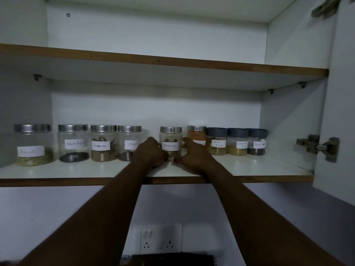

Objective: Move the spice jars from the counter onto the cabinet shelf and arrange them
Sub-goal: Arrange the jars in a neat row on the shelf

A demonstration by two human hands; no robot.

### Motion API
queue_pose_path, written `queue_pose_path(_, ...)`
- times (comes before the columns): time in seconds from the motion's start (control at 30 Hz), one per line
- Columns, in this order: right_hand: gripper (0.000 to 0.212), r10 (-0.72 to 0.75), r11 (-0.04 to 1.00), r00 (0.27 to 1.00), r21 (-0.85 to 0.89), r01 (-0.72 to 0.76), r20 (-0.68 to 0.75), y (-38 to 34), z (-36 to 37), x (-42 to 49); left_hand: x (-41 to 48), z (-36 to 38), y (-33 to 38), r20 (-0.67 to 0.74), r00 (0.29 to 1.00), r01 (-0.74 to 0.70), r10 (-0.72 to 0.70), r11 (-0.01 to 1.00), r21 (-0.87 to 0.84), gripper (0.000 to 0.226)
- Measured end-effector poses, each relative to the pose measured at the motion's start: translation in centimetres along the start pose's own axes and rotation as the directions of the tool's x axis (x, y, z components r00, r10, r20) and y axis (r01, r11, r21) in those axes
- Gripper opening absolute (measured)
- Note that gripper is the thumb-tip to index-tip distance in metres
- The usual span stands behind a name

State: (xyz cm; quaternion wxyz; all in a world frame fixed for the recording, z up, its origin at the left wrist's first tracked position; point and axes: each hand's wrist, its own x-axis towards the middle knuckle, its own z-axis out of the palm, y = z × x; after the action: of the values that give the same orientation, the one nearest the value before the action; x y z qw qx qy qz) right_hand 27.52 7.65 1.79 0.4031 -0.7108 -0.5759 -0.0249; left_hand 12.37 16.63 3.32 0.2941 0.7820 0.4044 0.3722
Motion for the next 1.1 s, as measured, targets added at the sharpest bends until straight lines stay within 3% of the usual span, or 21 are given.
queue_pose_path(0.1, 0.095, 0.016, 0.999, 0.996, -0.031, -0.018, -0.087, 0.1, 0.0, 0.1, 0.2, 0.3, -0.5, -0.068, 0.997, -0.038, 0.039, 0.999, 0.009, 0.058)
queue_pose_path(0.23, 0.075, -0.053, 0.998, 0.976, -0.044, 0.044, -0.210, 0.1, -0.1, -0.6, 0.7, 0.4, -1.2, -0.093, 0.994, -0.059, 0.055, 0.998, -0.035, 0.061)
queue_pose_path(0.4, 0.075, -0.101, 0.992, 0.990, -0.090, 0.092, -0.100, -0.5, 0.1, -0.7, 1.4, 1.2, -0.7, 0.003, 0.988, -0.152, 0.154, 0.972, 0.179, 0.054)
queue_pose_path(0.63, 0.081, -0.031, 0.968, 0.998, -0.246, 0.044, 0.058, -0.1, 0.9, 1.8, 4.3, 2.5, 1.0, 0.286, 0.950, -0.212, 0.127, 0.933, 0.292, 0.067)
queue_pose_path(0.93, 0.074, -0.006, 0.953, 0.998, -0.301, 0.025, 0.063, 0.9, 1.4, 2.8, 6.0, 4.3, 1.6, 0.316, 0.942, -0.197, 0.112, 0.948, 0.249, 0.061)
queue_pose_path(1.1, 0.076, 0.016, 0.939, 0.996, -0.344, 0.014, 0.083, 0.8, 1.4, 2.6, 6.2, 4.3, 1.6, 0.324, 0.941, -0.218, 0.097, 0.906, 0.363, 0.070)
